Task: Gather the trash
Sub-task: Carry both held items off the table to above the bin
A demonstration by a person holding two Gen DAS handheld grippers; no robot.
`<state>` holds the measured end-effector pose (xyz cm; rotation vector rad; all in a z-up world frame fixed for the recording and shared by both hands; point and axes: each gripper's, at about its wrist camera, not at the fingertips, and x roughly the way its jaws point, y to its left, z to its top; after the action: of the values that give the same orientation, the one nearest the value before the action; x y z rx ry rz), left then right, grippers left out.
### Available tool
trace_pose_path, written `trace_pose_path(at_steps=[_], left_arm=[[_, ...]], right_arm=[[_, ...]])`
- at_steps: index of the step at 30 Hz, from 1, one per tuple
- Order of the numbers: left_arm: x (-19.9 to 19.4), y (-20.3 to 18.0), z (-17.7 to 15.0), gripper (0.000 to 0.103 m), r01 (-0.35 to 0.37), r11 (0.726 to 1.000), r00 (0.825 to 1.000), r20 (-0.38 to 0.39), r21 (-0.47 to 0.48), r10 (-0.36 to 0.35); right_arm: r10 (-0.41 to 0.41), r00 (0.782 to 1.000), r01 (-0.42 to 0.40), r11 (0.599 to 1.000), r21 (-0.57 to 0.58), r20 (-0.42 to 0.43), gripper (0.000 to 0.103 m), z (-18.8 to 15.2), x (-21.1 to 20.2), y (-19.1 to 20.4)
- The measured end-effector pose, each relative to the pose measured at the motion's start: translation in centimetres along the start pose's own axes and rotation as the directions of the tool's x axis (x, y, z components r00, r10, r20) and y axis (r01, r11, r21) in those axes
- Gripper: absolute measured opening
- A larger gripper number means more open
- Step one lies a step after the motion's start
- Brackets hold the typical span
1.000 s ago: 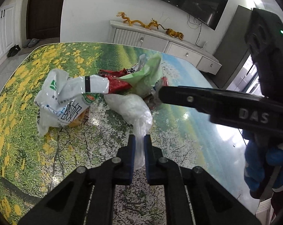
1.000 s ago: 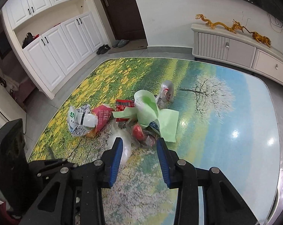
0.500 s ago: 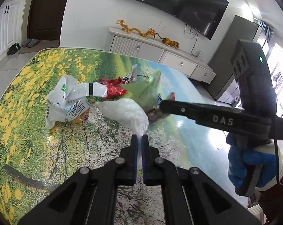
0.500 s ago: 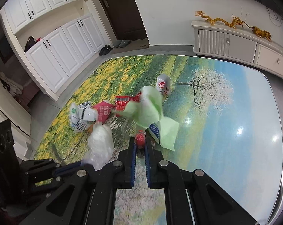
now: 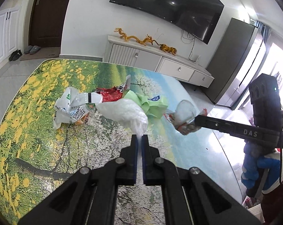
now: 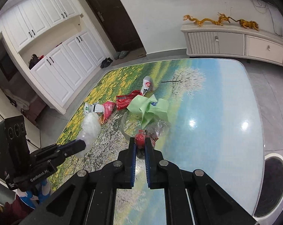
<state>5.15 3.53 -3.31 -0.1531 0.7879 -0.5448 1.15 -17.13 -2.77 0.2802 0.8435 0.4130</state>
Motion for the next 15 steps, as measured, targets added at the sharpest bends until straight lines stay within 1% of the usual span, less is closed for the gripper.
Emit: trace_pose_path(at_steps=[4, 8, 12, 15], left_arm=[[-0.6, -1.6, 0.3, 0.003, 0.015, 1.000, 1.000, 0.012, 0.022, -0.015], [-0.6, -4.2, 0.9, 0.003, 0.035, 0.998, 0.999, 0.018, 0.059, -0.037], [0.3, -7.5, 1.7, 0.003, 0.063, 0.992, 0.998, 0.006, 0.110, -0.064], [1.6, -10.9, 2.2, 0.003, 0.098, 0.983, 0.995, -0.017, 0.153, -0.097]], right_arm=[[-0.017, 0.999, 0.015, 0.999, 0.050, 0.047, 0.009, -0.9, -2.6, -1.9], [-0.042, 0.994, 0.030, 0.993, 0.114, 0.101, 0.009, -1.9, -5.2, -4.6], [-0.090, 0.983, 0.061, 0.982, 0.180, 0.158, 0.009, -3.1, -8.4, -7.6], [-0.146, 0.970, 0.098, 0.967, 0.236, 0.194, 0.009, -4.4, -10.9, -10.2]])
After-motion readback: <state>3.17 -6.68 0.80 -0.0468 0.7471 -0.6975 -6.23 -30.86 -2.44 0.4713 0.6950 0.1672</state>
